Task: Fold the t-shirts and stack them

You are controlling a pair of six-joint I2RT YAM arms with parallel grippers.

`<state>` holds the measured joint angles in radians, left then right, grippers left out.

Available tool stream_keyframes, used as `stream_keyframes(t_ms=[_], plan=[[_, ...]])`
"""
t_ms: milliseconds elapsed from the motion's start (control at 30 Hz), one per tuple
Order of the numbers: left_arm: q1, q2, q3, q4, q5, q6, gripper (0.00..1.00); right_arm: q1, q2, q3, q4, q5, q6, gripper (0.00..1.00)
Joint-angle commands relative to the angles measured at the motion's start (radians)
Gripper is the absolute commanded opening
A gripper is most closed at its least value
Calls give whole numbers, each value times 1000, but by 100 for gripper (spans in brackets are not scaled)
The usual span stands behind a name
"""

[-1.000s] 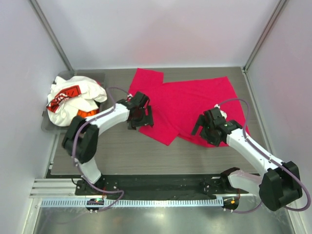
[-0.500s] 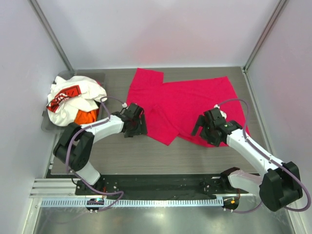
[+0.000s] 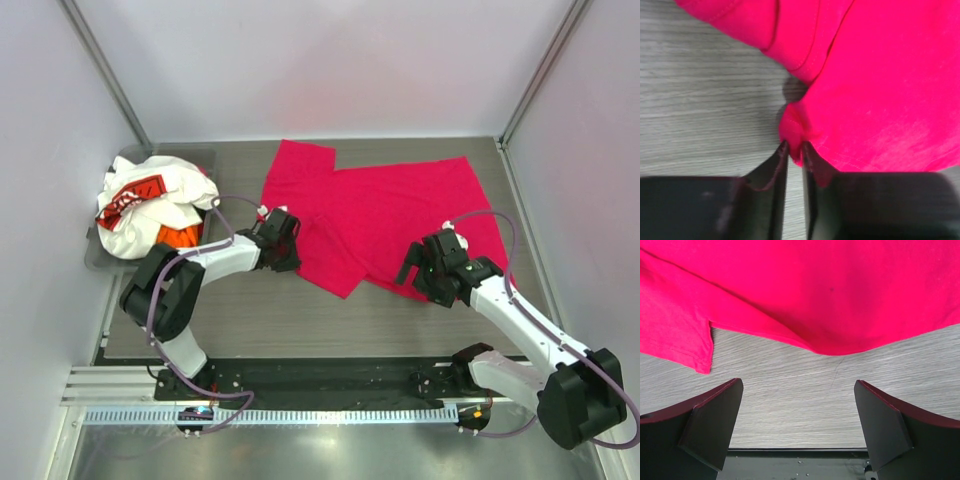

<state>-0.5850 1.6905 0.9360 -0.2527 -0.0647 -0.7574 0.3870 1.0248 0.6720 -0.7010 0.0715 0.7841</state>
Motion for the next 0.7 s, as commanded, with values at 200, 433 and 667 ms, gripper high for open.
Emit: stream_keyframes(t_ms=[200,433,667], plan=[[-27,-147,12,-106,-10,1,0,6,-23,9,-6,14,-20,100],[-110,-578,-48,-477,-58,-143,0,4,-15,104,-48,100,-22,100],[-257,-981,-328,-658,-9,-445,0,3,-34,46,-63,205,59,100]])
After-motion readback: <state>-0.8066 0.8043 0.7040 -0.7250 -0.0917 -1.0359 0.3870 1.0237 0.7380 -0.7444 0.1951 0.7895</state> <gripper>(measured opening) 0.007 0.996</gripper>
